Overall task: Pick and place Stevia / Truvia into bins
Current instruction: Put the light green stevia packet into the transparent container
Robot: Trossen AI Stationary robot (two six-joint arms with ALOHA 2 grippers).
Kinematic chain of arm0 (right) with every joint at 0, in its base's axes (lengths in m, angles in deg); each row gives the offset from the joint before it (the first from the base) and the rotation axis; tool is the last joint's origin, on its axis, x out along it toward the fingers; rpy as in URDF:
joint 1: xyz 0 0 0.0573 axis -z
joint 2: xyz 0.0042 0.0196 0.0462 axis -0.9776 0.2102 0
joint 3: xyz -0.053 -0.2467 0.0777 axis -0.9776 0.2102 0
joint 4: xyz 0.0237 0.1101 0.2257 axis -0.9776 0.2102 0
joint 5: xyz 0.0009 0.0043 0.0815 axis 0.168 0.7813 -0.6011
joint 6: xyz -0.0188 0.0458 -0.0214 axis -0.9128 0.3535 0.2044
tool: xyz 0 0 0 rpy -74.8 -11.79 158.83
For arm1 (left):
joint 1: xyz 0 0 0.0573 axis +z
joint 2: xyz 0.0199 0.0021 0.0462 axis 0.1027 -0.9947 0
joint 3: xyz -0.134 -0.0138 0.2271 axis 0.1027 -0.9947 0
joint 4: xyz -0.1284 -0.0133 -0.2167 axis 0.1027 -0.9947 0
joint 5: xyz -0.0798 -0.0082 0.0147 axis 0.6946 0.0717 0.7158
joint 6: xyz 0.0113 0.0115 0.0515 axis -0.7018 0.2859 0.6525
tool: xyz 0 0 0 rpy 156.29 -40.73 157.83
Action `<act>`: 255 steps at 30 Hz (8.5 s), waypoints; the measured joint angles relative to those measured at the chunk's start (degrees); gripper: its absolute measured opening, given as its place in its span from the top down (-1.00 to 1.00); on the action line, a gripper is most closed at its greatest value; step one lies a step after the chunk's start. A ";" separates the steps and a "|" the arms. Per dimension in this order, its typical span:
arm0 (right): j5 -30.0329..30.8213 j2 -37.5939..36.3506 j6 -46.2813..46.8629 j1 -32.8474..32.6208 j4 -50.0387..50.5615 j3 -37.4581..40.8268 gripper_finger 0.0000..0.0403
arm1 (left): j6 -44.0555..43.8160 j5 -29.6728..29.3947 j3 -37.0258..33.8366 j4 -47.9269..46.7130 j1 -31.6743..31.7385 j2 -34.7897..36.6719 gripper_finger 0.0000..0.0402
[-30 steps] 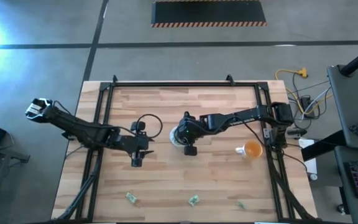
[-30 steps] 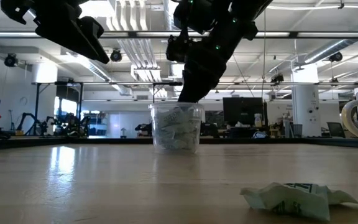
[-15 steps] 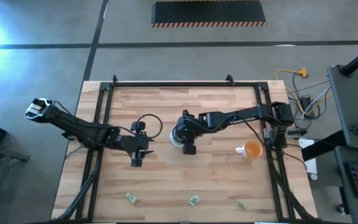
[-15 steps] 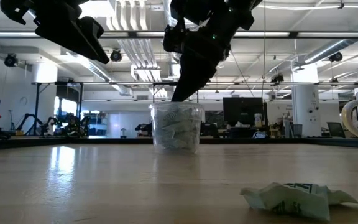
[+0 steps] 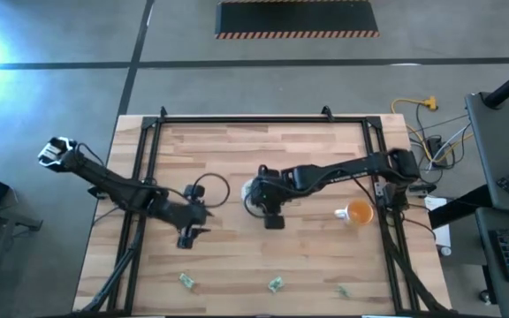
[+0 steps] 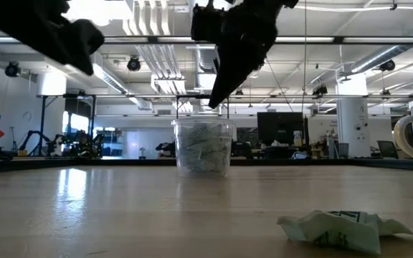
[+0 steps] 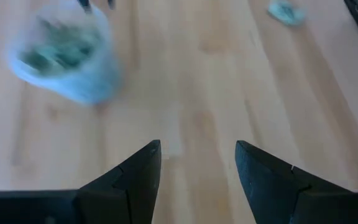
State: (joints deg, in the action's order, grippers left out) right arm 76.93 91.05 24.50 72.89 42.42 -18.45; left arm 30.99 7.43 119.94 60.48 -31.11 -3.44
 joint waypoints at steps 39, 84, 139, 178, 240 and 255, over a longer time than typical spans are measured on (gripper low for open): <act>5.67 -3.97 10.85 -26.42 2.66 0.11 0.66 | -26.79 2.73 7.37 1.71 -31.14 -31.92 0.45; 16.51 -1.24 78.52 -46.66 6.88 7.22 0.66 | 36.36 -2.66 12.72 12.28 10.14 -14.50 1.00; 5.47 -1.24 102.23 -52.56 11.97 9.81 0.66 | 33.03 24.11 13.29 16.96 34.46 -23.90 -0.02; 2.49 -1.02 100.80 -52.52 4.82 19.50 0.96 | 28.74 24.09 12.94 6.21 28.71 -6.07 -0.04; -1.83 -1.41 109.20 -52.15 14.59 12.55 0.43 | 26.10 23.43 12.94 0.26 28.72 -9.15 -0.04; -5.33 -1.35 112.32 -52.13 9.64 16.05 0.42 | 26.10 23.43 12.94 0.30 28.71 -9.21 -0.04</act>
State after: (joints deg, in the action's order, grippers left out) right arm 71.59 89.71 136.82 20.76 52.05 -2.41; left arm 57.09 30.86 132.88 60.78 -2.40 -12.66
